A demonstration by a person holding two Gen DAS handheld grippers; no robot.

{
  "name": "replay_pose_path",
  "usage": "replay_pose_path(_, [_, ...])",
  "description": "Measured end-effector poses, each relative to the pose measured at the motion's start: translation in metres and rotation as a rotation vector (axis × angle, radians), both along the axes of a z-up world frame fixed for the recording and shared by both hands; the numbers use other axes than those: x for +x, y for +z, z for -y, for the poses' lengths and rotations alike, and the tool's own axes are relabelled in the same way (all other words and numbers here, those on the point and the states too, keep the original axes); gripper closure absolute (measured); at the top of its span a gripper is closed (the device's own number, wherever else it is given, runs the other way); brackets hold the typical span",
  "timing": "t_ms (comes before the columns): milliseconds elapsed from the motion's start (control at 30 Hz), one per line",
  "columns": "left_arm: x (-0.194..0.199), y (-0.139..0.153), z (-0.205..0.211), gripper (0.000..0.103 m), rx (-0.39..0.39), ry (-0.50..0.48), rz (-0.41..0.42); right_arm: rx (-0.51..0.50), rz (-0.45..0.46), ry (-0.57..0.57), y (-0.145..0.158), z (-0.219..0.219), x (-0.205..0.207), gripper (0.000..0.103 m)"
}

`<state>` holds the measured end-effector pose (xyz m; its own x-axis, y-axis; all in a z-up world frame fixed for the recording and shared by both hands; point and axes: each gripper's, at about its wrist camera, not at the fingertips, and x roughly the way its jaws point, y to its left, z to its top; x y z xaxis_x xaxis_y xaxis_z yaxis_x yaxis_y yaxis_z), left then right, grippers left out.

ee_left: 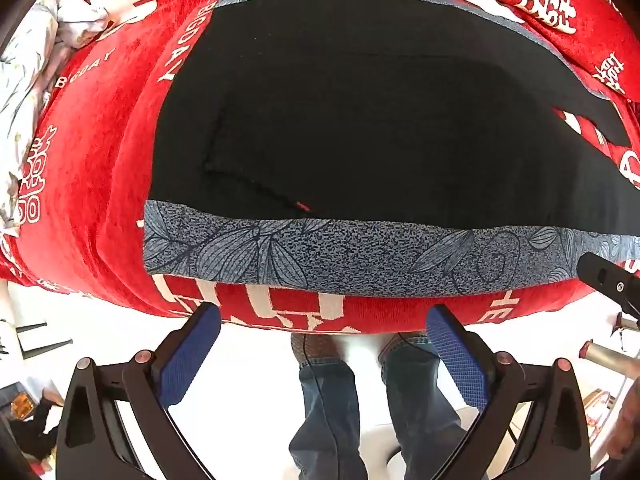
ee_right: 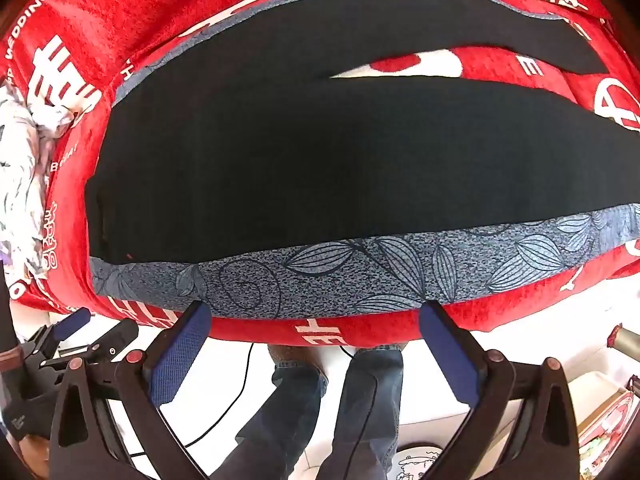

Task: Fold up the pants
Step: 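Hold both open tools above the black pants near the grey waistband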

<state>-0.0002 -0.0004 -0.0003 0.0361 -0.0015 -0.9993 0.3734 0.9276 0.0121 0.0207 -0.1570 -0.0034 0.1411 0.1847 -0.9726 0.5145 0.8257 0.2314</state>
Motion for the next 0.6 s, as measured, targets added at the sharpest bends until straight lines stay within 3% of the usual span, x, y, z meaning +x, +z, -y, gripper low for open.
replay_pose_path(600, [-0.003, -0.009, -0.004, 0.000, 0.004, -0.023, -0.012, 0.012, -0.021, -0.005, -0.015, 0.012, -0.001, 0.000])
